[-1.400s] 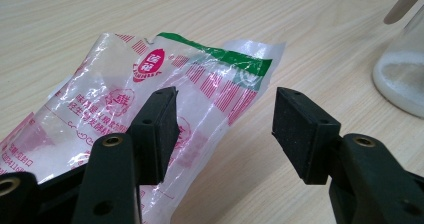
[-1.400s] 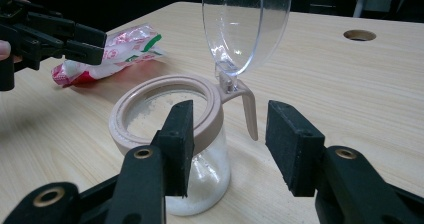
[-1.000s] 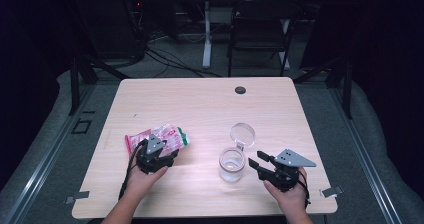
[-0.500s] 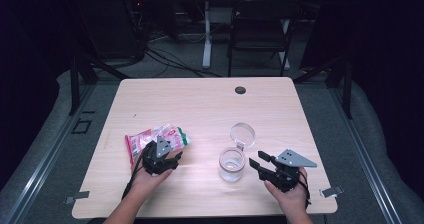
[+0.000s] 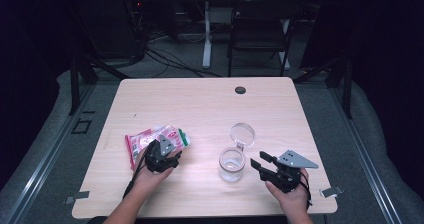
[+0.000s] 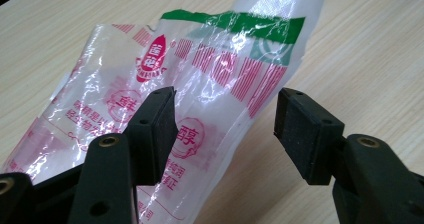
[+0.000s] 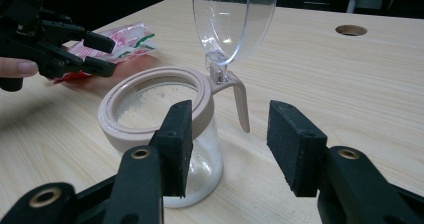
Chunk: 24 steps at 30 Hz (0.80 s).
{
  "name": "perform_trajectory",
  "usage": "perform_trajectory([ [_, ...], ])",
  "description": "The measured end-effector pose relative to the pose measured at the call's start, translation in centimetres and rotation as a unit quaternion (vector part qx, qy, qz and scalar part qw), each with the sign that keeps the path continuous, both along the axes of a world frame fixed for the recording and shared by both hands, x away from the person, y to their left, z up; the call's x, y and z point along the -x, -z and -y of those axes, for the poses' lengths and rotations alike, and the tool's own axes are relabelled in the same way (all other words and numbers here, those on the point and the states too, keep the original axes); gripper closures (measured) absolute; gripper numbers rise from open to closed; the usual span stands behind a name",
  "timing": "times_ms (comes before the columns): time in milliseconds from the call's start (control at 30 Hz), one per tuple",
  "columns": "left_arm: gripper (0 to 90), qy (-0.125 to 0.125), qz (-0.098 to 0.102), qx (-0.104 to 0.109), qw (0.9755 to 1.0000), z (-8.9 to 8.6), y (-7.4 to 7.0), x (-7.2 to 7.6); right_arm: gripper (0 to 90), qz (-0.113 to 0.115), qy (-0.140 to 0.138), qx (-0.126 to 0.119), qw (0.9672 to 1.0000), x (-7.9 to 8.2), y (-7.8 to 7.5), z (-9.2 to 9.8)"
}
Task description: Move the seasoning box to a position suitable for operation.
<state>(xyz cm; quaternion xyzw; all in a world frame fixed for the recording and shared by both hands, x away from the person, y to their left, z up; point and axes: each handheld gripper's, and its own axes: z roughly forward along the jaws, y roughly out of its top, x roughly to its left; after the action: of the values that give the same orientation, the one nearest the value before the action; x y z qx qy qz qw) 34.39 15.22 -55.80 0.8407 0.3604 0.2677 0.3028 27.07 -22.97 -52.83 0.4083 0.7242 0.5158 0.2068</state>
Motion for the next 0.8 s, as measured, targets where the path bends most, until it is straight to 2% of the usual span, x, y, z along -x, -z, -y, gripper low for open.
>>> perform_trajectory([
  [167,42.3,-0.012,0.001,-0.015,0.9998,-0.1,0.3,-0.3,52.5,-0.001,0.000,0.001,1.0000,0.0,0.0,-0.1],
  [533,46.0,-0.047,-0.016,-0.023,0.9985,-0.6,0.7,-0.9,51.9,-0.002,0.000,0.001,1.0000,0.0,0.1,-0.1],
  [800,50.6,-0.067,-0.040,-0.004,0.9969,-1.3,0.9,-1.4,51.6,-0.002,0.000,0.001,1.0000,0.0,0.2,-0.1],
])
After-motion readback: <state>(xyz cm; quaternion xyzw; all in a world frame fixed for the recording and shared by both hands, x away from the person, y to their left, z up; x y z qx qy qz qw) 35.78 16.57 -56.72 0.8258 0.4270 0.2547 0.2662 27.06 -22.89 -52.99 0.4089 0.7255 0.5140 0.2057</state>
